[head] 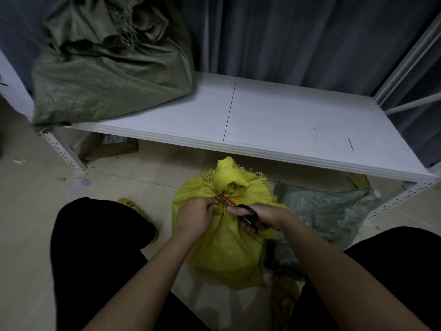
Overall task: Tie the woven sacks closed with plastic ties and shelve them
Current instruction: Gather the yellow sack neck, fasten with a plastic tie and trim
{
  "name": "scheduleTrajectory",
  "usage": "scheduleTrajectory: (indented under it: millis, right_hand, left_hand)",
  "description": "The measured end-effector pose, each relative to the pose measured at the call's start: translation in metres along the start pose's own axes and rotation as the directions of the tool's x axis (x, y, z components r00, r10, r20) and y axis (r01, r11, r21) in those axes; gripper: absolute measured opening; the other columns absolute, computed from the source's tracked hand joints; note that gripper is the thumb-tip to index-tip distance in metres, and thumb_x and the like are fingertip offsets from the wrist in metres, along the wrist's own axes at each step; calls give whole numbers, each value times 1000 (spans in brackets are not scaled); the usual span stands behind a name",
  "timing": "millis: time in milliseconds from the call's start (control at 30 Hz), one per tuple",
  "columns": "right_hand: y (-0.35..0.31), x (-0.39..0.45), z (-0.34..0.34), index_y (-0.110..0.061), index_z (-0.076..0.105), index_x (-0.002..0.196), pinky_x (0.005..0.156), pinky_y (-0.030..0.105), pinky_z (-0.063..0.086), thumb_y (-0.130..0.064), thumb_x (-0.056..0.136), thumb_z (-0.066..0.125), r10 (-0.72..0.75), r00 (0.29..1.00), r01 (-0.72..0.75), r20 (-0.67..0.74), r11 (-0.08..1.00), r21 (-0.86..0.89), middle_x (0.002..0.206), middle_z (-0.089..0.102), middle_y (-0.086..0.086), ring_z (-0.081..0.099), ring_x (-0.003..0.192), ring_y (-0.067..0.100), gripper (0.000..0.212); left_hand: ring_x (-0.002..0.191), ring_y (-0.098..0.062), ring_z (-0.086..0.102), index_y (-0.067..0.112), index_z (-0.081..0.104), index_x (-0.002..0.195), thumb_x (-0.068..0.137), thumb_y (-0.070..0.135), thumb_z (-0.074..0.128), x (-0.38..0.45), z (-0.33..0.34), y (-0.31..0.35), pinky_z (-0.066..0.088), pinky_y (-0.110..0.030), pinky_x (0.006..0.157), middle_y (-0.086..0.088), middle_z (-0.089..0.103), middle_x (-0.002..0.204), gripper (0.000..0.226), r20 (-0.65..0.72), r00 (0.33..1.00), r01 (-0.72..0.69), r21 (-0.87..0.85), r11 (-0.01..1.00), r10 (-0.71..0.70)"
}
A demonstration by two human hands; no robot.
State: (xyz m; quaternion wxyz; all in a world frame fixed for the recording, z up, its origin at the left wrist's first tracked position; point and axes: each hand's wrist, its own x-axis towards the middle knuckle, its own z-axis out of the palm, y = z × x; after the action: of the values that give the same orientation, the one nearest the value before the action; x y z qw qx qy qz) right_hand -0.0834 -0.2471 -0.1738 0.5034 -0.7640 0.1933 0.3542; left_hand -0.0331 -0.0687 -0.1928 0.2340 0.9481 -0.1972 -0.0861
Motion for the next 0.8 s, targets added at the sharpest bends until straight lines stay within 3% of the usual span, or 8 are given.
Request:
scheduleTrajectory:
  millis: [267,433,600,800]
  right_hand:
    - [-3,9,-1,-16,57,69,40,14,35,-63,78,60,-14,1000,13,-18,1000,-28,55,56,-4,51,43,4,48]
    - [4,15,2,-13,57,58,59,20,45,-61,72,68,-68,994,60,-89,993,-97,45,58,-5,55,44,5,51]
    - [12,20,7,-12,60,57,58,20,47,-62,67,72,-78,984,58,-162,990,-127,46,60,-4,57,46,7,52]
    - [14,20,8,-11,60,56,58,19,47,-62,68,70,-89,984,68,-154,988,-136,44,60,-4,59,48,8,53]
  left_hand:
    - [100,-25,62,27,68,106,96,30,44,0,3,-2,45,-31,74,-2,69,104,26,47,998,36,4,999,-36]
    - [103,-25,61,27,66,108,96,30,44,0,5,-4,45,-31,77,-2,69,107,26,88,994,70,31,997,-72]
    - [97,-23,63,24,66,99,95,27,43,1,10,-5,48,-33,77,-1,70,99,24,170,979,111,7,994,-110]
    - [101,-24,62,25,67,99,95,28,45,3,10,-5,44,-30,75,-1,69,102,23,163,978,126,36,991,-130]
